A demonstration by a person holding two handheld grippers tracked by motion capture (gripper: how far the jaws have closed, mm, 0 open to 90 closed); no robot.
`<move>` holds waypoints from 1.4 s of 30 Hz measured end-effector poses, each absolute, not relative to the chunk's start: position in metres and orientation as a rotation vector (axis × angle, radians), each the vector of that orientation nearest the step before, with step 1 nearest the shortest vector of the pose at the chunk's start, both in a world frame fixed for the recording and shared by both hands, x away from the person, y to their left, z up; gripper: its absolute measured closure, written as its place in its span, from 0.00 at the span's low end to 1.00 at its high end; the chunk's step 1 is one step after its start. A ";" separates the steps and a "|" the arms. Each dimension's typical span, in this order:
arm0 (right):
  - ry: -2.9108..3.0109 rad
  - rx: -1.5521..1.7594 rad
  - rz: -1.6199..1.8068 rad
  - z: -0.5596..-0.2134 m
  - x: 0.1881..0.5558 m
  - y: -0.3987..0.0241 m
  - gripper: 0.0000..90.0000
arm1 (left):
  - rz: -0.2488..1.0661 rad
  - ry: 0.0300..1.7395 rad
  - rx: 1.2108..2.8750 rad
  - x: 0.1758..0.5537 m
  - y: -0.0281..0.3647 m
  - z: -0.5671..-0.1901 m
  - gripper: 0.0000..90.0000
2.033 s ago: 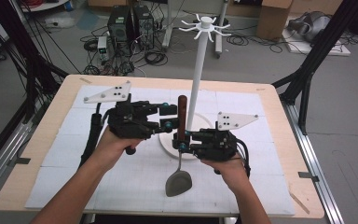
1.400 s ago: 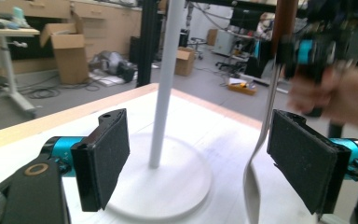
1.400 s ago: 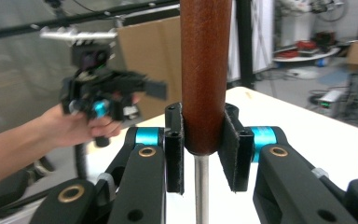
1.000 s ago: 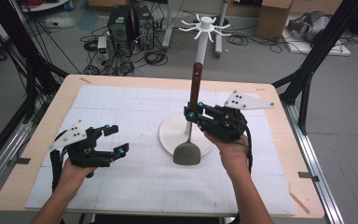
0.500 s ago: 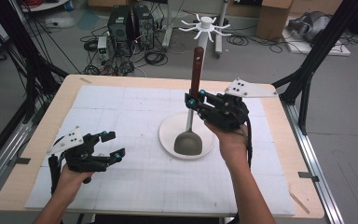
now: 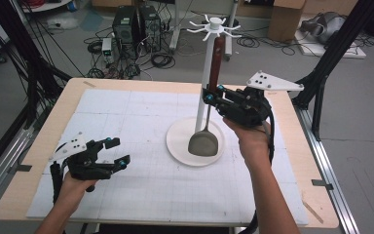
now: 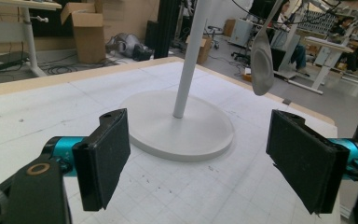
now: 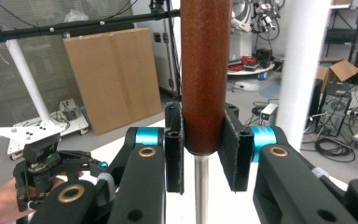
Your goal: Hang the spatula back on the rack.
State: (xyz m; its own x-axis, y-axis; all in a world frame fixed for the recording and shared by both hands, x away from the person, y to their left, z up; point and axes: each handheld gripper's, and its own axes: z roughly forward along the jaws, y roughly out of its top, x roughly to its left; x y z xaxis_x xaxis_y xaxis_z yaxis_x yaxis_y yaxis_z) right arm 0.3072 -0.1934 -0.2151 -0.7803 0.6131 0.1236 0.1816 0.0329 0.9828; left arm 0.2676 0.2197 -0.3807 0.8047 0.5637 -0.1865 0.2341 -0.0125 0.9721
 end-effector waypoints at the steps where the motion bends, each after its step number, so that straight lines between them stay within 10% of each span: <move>1: 1.985 0.817 1.806 -0.215 0.308 -0.195 0.82 | 0.293 0.650 1.595 0.268 0.220 -0.381 0.24; 31: 2.045 0.871 1.796 -0.217 0.335 -0.201 0.80 | 0.279 0.675 1.589 0.269 0.224 -0.385 0.24; 33: 2.030 0.890 1.794 -0.219 0.333 -0.203 0.60 | 0.281 0.681 1.582 0.270 0.225 -0.385 0.24; 42: 2.018 0.862 1.507 -0.263 0.301 -0.223 0.27 | 0.323 0.720 1.571 0.272 0.234 -0.391 0.24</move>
